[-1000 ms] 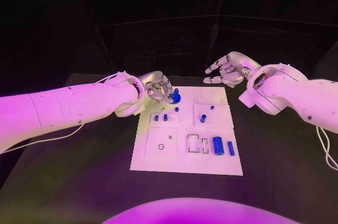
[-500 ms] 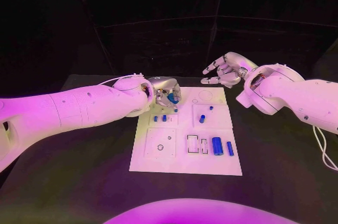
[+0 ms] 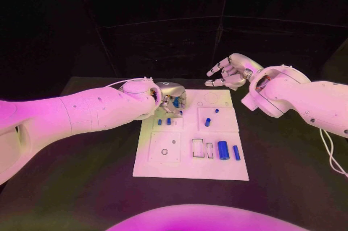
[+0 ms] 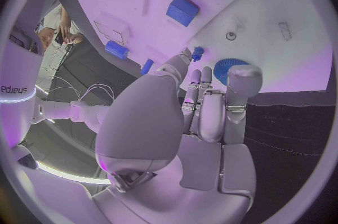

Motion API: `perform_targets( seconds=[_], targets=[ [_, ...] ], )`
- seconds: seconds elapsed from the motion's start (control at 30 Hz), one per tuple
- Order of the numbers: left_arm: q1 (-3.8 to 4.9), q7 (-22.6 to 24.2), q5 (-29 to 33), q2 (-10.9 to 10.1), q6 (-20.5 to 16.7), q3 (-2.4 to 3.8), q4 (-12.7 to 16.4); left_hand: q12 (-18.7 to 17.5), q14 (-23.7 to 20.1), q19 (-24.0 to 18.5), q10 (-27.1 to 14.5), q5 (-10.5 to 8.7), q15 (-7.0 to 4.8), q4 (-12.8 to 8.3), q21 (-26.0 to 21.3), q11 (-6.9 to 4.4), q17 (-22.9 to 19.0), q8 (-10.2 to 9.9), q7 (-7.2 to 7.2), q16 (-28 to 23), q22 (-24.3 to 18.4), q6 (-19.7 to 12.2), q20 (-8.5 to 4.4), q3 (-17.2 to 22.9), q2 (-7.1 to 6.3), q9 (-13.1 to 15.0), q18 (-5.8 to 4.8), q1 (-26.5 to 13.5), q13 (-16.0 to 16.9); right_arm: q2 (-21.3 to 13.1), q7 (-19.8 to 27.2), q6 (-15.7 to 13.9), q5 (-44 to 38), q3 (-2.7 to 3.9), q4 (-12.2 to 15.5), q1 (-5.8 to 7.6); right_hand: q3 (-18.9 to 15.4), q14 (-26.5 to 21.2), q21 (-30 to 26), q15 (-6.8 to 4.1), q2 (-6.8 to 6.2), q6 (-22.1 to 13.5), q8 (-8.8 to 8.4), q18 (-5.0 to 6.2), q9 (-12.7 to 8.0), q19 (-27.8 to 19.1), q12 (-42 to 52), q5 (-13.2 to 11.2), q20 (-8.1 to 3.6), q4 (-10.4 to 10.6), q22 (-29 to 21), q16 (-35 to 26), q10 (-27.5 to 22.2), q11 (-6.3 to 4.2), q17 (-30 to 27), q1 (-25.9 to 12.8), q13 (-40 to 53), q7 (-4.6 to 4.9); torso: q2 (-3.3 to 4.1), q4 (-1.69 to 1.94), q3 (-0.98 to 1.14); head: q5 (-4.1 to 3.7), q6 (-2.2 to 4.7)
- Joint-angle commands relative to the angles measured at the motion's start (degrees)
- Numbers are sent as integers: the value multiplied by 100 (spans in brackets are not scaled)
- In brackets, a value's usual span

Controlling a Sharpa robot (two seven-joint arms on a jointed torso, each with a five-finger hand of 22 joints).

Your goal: Assemble the parts on the task board

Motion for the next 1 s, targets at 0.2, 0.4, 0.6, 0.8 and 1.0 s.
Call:
perform_targets(
  seconds=[0.2,0.4,0.6,0.8,1.0],
  targets=[
    [-15,37,-213,82,215,5,-113,-84,205,113,203,-14,-32,-76,239,-18,15,-54,-11,64,208,153,-18,144,133,-32,-111,35,-90,18,43,-9,-18,4,-2,11,-19,326,-35,-34,61,-47,33,116,-6,-25,-33,29,-11,17,-3,-18,-30,6,313,5,-1,-4,-3,4,0,-7,-8],
    [-39,64,-222,118,255,5,-162,-157,211,125,337,-13,-50,-125,331,-37,-5,-85,-26,76,299,246,-32,292,150,-53,-126,76,-159,31,46,-2,-18,4,-8,11,-19,326,-35,-34,61,-47,33,116,-6,-25,-33,29,-11,17,-3,-18,-30,6,313,5,-1,-4,-2,3,4,0,-13],
    [-73,84,-224,146,255,6,-231,-192,212,138,393,-14,-52,-138,409,-44,-24,-107,-27,77,370,275,-39,350,143,-65,-138,66,-188,42,46,3,-18,4,-11,11,-19,326,-35,-34,61,-47,33,116,-6,-25,-33,29,-11,17,-3,-18,-30,6,313,5,-1,-4,-1,11,1,-11,-17],
    [-100,97,-225,189,273,6,-273,-213,209,151,434,-15,-55,-142,475,-49,-52,-125,-26,69,429,288,-43,385,133,-74,-150,48,-205,52,47,8,-18,4,-13,11,-19,326,-35,-34,61,-47,33,116,-6,-25,-33,29,-11,17,-3,-18,-30,6,313,5,-1,-4,-2,8,2,-11,-24],
    [-122,91,-225,249,301,7,-330,-256,212,162,537,-14,-71,-156,555,-64,-68,-160,-30,78,507,328,-51,491,143,-92,-163,26,-232,60,46,19,-18,4,-17,11,-16,327,-37,-34,71,-47,37,115,-6,-24,-24,33,-11,20,-4,-18,-25,6,316,15,7,-4,-4,4,0,-9,-33]
  ],
)
